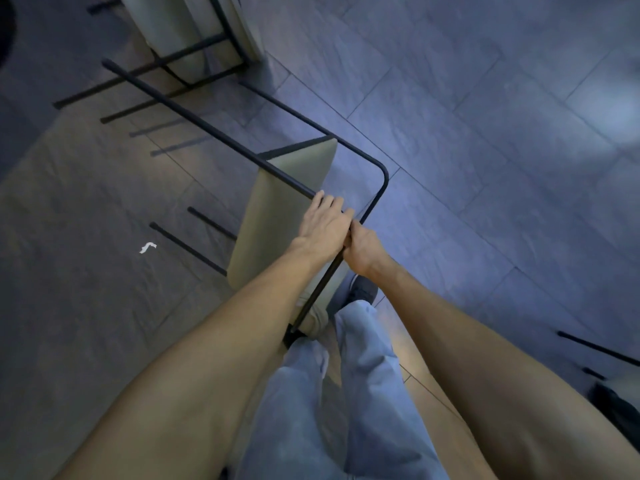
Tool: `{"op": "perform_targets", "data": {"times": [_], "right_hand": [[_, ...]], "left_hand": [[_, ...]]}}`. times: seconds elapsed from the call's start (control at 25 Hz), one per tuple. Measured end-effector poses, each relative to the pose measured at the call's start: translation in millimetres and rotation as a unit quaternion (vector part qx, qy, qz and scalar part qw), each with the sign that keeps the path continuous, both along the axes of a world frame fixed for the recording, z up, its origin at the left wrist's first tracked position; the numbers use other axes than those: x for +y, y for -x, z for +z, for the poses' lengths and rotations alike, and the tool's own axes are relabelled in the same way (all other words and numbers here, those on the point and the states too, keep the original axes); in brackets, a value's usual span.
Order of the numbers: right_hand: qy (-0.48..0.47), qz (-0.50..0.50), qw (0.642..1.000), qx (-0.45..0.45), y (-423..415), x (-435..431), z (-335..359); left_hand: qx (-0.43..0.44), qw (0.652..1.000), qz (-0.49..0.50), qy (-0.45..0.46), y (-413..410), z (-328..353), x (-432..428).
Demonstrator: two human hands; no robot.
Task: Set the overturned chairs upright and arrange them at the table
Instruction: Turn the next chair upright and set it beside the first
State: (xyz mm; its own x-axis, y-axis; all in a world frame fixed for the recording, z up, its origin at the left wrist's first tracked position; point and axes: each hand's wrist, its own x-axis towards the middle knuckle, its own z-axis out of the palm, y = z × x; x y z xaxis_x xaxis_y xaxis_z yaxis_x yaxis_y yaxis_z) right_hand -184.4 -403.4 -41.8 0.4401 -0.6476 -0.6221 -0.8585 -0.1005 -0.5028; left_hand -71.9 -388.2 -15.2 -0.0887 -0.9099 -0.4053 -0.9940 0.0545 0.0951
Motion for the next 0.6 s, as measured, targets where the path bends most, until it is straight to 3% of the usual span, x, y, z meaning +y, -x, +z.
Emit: {"op": "perform_targets", "data": {"times": [0.32, 0.44, 0.6], "right_hand": [[0.009, -0.11, 0.993, -0.034, 6.6, -73.3, -8.3], [0.046, -0.123, 0.991, -0.036, 15.5, -102.0, -15.8], [0.015, -0.161, 0.985, -0.066, 24.7, -131.1, -20.3]], "left_hand": [[0.106, 0.991, 0.079, 0.016, 6.5, -23.0, -37.1], [0.12, 0.989, 0.085, -0.032, 15.9, -27.5, -42.8], [0.119, 0.987, 0.06, -0.088, 22.5, -35.1, -51.3]]}}
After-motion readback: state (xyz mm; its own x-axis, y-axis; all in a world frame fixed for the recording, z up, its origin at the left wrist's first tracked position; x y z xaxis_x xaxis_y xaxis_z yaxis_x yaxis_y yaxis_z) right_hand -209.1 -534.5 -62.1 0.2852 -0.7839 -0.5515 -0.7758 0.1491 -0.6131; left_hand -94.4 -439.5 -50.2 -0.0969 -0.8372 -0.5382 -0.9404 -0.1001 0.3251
